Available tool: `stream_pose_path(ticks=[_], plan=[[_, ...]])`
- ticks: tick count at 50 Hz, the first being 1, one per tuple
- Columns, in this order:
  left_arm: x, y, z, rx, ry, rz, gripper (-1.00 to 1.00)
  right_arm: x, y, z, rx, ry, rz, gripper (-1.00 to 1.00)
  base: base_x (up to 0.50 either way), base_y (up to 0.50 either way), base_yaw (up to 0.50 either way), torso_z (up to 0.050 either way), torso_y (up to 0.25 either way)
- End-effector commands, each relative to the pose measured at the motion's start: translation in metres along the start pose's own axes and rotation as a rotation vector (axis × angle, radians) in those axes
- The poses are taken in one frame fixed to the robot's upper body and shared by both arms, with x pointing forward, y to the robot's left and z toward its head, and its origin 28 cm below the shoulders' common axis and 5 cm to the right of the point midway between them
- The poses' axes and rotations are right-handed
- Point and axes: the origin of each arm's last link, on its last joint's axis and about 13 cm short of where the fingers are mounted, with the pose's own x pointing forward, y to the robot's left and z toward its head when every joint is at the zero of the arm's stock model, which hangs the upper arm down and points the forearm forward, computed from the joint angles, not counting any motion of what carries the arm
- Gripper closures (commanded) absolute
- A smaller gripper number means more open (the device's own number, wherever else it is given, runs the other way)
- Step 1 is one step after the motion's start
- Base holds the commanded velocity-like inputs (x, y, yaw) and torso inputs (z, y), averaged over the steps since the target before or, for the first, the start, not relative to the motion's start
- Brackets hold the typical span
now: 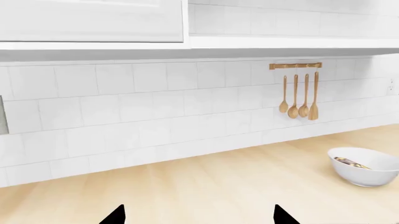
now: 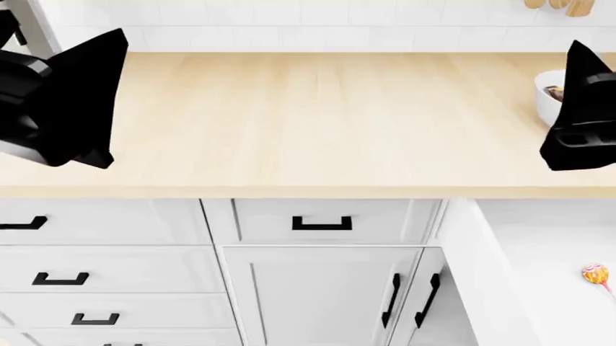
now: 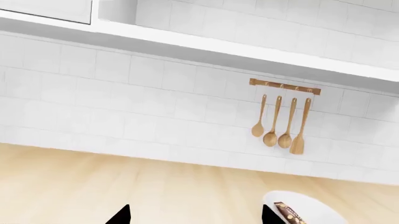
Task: Place the bar in the bowl and close the drawer.
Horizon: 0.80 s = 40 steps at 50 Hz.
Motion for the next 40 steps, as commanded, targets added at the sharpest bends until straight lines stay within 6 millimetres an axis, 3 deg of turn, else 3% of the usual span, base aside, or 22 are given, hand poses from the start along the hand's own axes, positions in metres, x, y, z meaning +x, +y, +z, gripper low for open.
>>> stream_pose_path(ticks=[1, 8, 24, 31, 40], plan=[[0.0, -0.002, -0.001, -0.003, -0.004, -0.013, -1.0, 0.003, -0.001, -0.001, -0.008, 0.025, -0.091, -1.0, 0.0, 0.0, 0.0, 0.0, 0.0], [-0.002, -0.003, 0.0, -0.001, -0.005, -0.015, -1.0, 0.002, -0.002, 0.003, -0.015, 0.025, -0.118, -1.0, 0.04, 0.0, 0.0, 0.0, 0.0], [-0.007, -0.006, 0.012, -0.005, -0.024, -0.021, -1.0, -0.002, -0.003, 0.011, -0.051, 0.037, -0.109, -1.0, 0.5, 0.0, 0.0, 0.0, 0.0], [-0.009, -0.005, 0.013, -0.007, -0.025, -0.013, -1.0, -0.002, -0.004, 0.014, -0.016, 0.069, -0.119, -1.0, 0.0, 0.0, -0.03, 0.0, 0.004], [-0.009, -0.005, 0.013, -0.006, -0.024, -0.013, -1.0, -0.005, -0.005, 0.014, -0.023, 0.06, -0.117, -1.0, -0.04, 0.0, -0.5, 0.0, 0.0]])
